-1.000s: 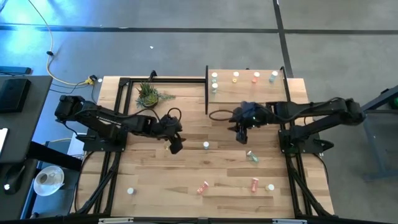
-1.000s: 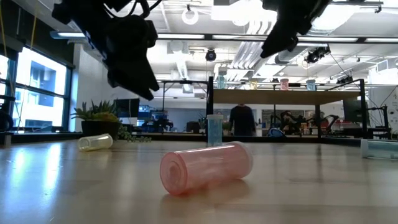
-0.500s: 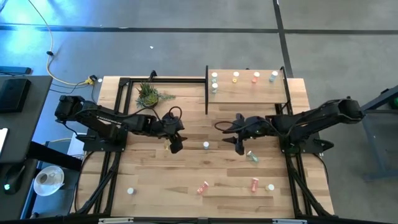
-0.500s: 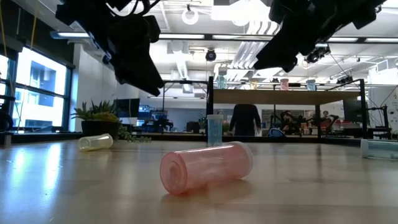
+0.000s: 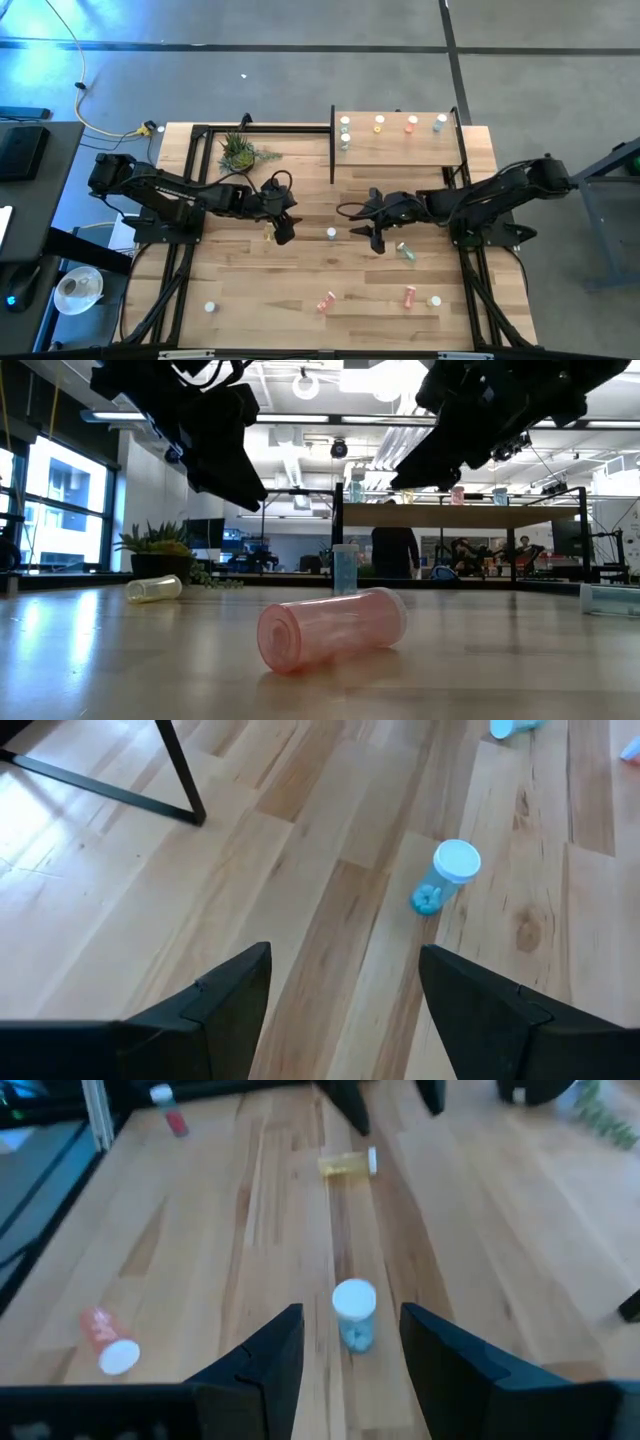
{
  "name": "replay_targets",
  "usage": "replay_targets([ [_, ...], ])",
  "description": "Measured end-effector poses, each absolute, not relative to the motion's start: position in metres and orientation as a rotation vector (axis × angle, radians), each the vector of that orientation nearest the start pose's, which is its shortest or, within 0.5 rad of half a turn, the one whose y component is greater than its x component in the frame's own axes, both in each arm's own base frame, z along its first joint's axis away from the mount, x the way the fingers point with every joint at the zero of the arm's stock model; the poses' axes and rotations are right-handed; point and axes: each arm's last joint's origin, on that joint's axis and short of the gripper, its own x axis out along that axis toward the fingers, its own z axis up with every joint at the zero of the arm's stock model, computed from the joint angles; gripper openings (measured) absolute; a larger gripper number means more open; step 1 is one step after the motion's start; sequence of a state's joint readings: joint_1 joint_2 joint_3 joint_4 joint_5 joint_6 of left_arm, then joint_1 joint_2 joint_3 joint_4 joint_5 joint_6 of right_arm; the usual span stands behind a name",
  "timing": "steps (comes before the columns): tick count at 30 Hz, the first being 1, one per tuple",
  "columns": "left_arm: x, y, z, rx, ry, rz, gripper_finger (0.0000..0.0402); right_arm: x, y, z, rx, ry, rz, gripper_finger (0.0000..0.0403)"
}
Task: Pick and place medicine bottles onto shelf by color
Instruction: Put the blue pill bottle aligned with the other blue pill bottle on the shelf
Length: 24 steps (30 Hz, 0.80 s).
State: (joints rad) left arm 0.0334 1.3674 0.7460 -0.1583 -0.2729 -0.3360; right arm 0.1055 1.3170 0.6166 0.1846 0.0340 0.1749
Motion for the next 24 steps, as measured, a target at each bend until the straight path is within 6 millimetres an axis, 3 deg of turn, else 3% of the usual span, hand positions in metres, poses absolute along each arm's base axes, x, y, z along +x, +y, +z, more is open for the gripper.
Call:
replay_targets([
  [8, 0.269, 0.017, 0.201, -0.223, 0.718, 0.417, 0.0243, 0.284, 0.029, 0.191, 0.030, 0.534, 0.041, 0.0158],
  [24, 0.270, 0.017, 0.203, -0.228, 0.691, 0.414, 0.0243, 0.317, 0.033, 0.183, 0.034, 0.572, 0.070, 0.0158],
])
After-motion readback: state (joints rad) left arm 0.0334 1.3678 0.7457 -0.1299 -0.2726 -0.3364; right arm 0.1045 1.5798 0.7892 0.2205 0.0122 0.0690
